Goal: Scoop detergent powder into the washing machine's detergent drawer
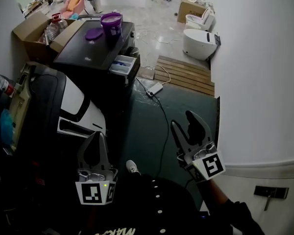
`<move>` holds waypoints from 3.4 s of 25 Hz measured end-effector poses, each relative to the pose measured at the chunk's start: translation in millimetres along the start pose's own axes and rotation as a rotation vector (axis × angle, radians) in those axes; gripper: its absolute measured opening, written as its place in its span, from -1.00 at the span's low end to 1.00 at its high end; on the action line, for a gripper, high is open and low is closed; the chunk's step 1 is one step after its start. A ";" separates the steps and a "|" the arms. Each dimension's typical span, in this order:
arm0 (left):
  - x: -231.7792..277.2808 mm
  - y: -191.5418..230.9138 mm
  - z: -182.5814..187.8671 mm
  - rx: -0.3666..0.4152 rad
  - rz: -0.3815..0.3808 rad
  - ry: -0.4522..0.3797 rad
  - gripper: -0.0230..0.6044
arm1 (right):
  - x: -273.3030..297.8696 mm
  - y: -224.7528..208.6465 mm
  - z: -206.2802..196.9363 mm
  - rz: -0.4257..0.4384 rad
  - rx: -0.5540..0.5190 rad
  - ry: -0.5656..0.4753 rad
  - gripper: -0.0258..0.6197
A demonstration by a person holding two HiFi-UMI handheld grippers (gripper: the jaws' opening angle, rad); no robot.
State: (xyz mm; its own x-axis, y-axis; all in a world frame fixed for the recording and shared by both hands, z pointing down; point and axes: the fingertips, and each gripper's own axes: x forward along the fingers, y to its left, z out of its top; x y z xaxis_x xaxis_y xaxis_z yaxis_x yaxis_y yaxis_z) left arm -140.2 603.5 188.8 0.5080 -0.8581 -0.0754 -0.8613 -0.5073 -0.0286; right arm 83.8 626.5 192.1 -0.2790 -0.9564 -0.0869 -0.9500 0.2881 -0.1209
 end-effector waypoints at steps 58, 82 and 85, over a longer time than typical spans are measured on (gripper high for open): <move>358.8 162.3 -48.7 0.043 0.161 0.029 -0.88 | 396.6 -185.9 -46.0 0.112 0.016 0.061 -0.44; 472.7 304.1 -80.7 -0.009 0.133 0.028 -0.88 | 604.1 -179.8 -87.5 0.122 -0.017 0.188 -0.46; 487.5 308.6 -88.2 -0.011 0.161 0.044 -0.88 | 628.6 -190.0 -105.6 0.141 0.006 0.222 -0.46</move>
State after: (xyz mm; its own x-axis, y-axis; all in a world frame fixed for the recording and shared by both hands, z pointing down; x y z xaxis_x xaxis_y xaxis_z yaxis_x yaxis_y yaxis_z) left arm -157.2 21.6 231.2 0.3641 -0.9307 -0.0343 -0.9314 -0.3640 -0.0089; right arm 74.2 -34.6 264.8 -0.4329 -0.8940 0.1156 -0.8989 0.4186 -0.1293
